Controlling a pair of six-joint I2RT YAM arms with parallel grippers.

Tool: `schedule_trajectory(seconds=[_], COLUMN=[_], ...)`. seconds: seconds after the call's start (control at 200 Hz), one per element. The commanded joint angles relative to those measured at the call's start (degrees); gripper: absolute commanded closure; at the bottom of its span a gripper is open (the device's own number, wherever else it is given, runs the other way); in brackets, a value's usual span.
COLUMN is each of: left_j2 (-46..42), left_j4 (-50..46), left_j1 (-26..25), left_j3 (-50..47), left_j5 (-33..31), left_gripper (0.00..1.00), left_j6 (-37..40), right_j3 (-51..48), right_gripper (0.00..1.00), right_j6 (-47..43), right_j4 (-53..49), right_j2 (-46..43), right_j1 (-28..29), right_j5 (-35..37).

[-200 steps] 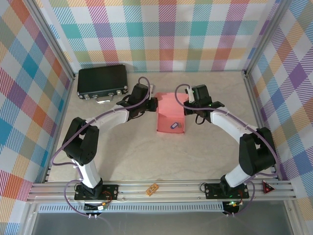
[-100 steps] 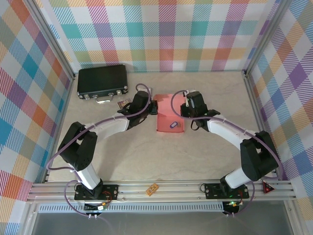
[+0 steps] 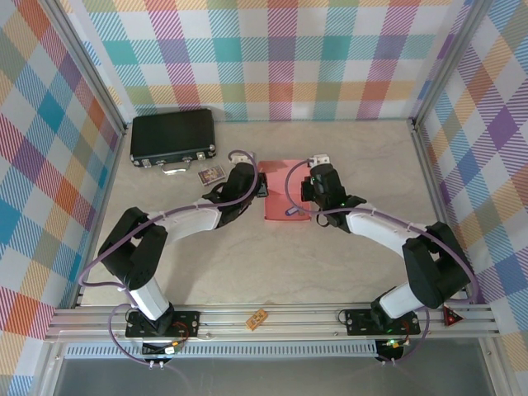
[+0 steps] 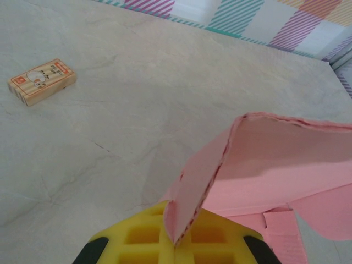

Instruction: Fold the paper box

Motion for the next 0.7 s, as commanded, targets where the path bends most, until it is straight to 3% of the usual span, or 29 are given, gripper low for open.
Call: schedule_trajectory(seconds=[0.0, 0.695], left_j2=[-1.5, -1.8], left_j4=[3.3, 11.4], left_j1=[-1.7, -5.9], left_j3=[-1.3, -6.8], left_j5=[-2.2, -8.1], left_gripper=[0.99, 1.00], left_j6=[-1.2, 0.3], right_j3=[-1.5, -7.1], right_gripper=[0.99, 1.00], right_j6=[0.7, 2.8], right_j4=[7.9, 15.1], right_j2=[-0.7, -0.5], right_j1=[1.1, 4.0], right_j5=[0.6, 7.0])
